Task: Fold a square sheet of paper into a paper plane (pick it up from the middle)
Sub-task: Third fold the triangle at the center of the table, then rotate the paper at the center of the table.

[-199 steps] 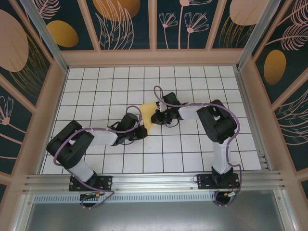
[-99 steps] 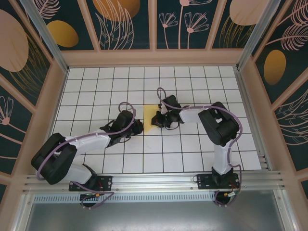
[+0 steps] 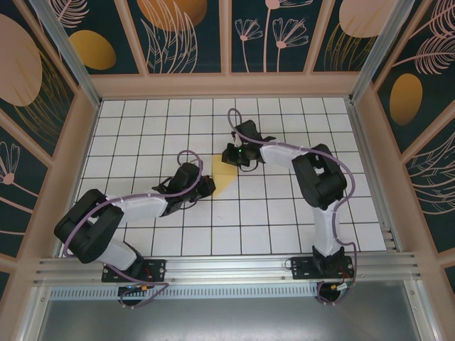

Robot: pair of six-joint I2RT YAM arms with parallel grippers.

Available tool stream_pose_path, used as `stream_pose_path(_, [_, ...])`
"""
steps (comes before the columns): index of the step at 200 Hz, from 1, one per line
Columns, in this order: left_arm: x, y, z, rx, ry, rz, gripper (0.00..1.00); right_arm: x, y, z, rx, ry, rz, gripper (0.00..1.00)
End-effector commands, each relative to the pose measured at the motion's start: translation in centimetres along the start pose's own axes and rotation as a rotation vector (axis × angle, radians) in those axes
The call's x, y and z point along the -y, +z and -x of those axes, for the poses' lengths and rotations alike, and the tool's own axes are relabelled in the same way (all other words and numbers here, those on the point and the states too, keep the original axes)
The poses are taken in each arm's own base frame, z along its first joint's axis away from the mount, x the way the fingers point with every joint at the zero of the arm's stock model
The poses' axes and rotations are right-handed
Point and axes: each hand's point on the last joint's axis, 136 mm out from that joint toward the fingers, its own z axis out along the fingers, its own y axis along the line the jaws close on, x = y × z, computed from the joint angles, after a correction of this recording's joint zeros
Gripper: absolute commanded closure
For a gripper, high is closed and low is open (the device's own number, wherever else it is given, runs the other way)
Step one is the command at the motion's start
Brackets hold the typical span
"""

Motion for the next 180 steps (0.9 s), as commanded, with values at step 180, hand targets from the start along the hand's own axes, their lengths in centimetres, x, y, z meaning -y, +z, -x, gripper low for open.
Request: stream_pose_path(180, [3.2,2.2,2.3,0.028,0.222,-0.059,0.66,2.1,-7.0,-0.7,0.076,0.012,0.050,0.61])
